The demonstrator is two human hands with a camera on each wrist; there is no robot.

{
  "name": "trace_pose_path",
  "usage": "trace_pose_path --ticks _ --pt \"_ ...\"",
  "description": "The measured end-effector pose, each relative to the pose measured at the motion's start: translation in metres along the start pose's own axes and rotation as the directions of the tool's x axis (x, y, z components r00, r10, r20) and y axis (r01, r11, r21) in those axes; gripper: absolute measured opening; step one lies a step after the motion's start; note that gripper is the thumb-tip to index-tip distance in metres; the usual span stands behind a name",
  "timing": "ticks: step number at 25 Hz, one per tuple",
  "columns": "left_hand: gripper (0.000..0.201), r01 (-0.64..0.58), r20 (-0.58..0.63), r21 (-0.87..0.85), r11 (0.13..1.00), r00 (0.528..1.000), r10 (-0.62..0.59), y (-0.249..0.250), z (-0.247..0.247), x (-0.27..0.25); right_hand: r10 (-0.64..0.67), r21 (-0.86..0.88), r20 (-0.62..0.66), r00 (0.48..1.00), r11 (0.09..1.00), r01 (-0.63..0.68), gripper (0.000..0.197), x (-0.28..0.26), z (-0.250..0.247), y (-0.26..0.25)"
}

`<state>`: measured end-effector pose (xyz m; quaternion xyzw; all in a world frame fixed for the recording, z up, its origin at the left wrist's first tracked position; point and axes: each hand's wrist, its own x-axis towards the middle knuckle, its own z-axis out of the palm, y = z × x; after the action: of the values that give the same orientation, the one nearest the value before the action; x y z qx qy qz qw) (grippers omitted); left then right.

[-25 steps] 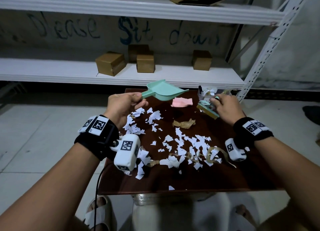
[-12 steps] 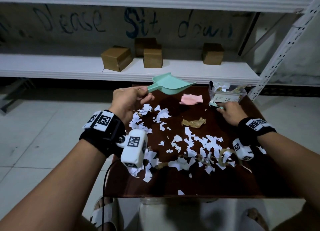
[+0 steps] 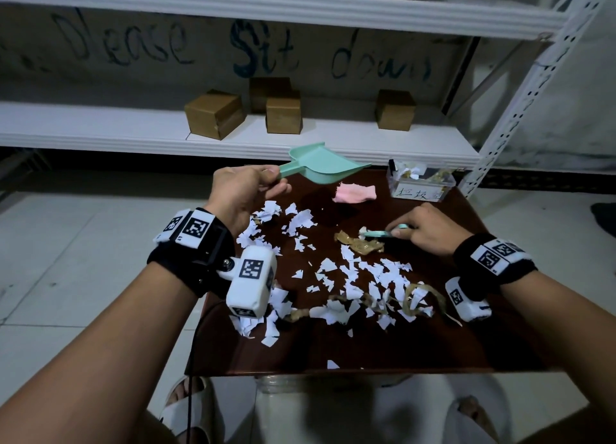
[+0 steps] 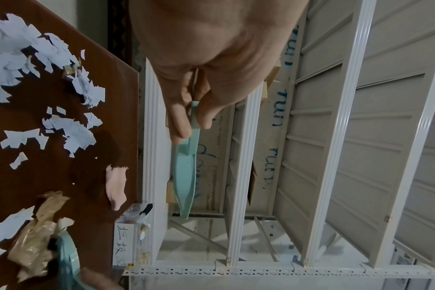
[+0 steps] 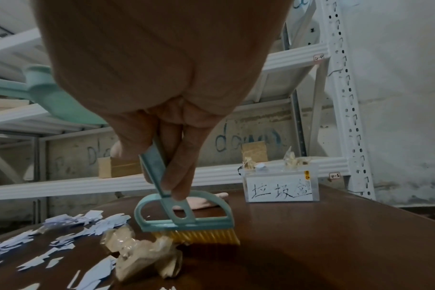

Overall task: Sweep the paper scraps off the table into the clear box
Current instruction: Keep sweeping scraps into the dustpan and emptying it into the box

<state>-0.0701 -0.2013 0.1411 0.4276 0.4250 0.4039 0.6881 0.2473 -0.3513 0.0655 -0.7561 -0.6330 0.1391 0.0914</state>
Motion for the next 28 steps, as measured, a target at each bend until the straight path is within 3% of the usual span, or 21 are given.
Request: trace_pose_path --ticks 7,13,16,19,23,28 --pt "0.005 -0.01 0.022 0.021 1.0 1.0 0.009 -0.011 0.012 -0.004 -0.034 0.087 -0.164 0.986 0.995 0.049 0.016 -0.017 -0.003 0.001" --pt "0.007 0.001 0.031 0.025 1.0 1.0 -0.001 -0.011 0.017 -0.005 0.004 0.003 -0.413 0.911 1.0 -0.004 0.024 -0.007 -0.003 -0.003" --pt "0.006 -0.009 0.038 0.029 1.0 0.999 0.008 -0.011 0.019 -0.005 0.101 -0.054 -0.401 0.91 0.99 -0.134 0.027 0.006 0.002 0.004" --pt "0.006 -0.012 0.037 0.037 0.999 0.999 0.01 -0.01 0.018 -0.004 0.206 -0.045 -0.305 0.93 0.972 -0.23 0.028 0.021 0.012 0.012" --pt "0.007 -0.014 0.018 0.039 0.999 1.0 0.013 -0.008 0.014 0.002 0.22 0.042 -0.206 0.954 0.976 -0.216 0.035 0.031 0.026 0.007" --pt "0.005 -0.013 0.019 0.03 0.999 1.0 0.013 -0.008 0.01 0.003 0.218 0.128 -0.206 0.954 0.972 -0.195 0.035 0.043 0.031 -0.006"
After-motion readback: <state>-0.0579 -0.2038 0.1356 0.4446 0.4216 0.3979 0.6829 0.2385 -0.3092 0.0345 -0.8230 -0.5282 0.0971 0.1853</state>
